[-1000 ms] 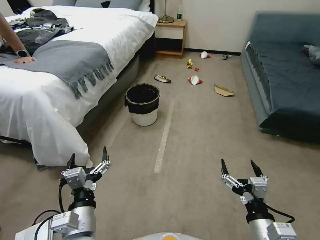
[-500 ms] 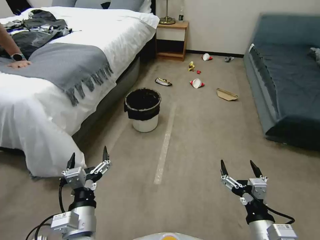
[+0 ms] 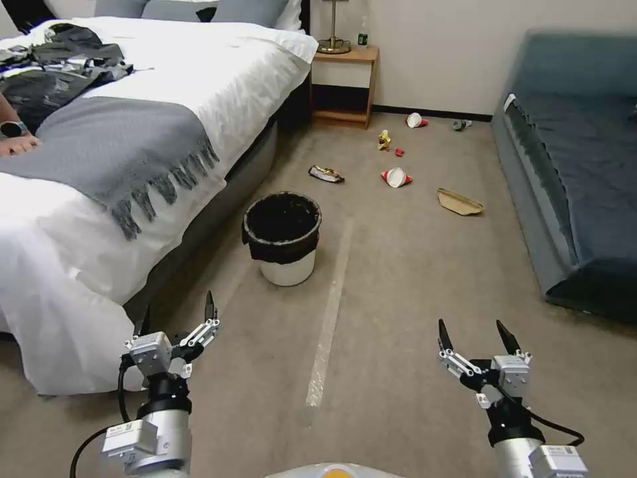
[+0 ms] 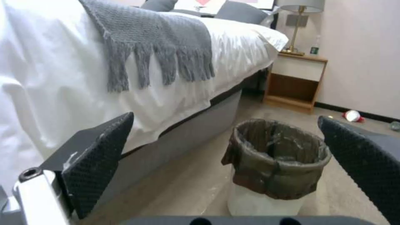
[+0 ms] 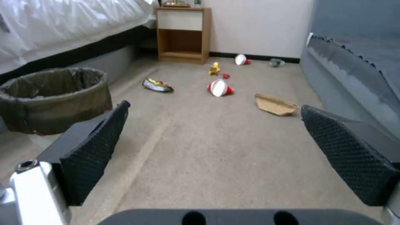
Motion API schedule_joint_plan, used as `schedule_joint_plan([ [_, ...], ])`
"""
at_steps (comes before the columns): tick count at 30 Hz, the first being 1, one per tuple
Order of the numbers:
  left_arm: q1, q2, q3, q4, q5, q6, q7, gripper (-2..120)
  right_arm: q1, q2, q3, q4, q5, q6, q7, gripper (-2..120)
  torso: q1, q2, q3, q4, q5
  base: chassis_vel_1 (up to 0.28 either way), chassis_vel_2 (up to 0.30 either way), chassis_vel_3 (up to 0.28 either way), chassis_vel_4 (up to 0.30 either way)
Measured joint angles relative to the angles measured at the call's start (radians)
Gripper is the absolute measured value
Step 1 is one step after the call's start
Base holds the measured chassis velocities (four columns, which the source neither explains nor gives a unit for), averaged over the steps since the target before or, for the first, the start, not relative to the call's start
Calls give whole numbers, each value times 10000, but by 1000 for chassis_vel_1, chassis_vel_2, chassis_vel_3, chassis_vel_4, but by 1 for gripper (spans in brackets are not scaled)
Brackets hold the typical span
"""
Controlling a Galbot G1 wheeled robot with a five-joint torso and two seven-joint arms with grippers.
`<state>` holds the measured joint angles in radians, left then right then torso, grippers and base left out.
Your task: Pick up the trash can from the floor.
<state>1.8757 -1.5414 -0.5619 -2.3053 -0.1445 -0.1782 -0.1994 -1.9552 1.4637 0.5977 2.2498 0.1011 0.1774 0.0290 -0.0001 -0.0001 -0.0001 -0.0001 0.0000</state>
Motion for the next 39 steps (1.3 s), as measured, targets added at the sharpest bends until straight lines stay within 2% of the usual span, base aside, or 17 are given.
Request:
schedule_joint_plan([
  [25,-25,14,-19,51,-3,26,0,100,-4,2,-7,-19,-13,7,-33,100,0,0,0,1,-2,-134,134,138,-137],
  [39,52,46,-94,-172,-6,32,4,100,-72,-92,-17,63,10,122,-69,100,1,0,1,0,0,-151,153,154,-159],
])
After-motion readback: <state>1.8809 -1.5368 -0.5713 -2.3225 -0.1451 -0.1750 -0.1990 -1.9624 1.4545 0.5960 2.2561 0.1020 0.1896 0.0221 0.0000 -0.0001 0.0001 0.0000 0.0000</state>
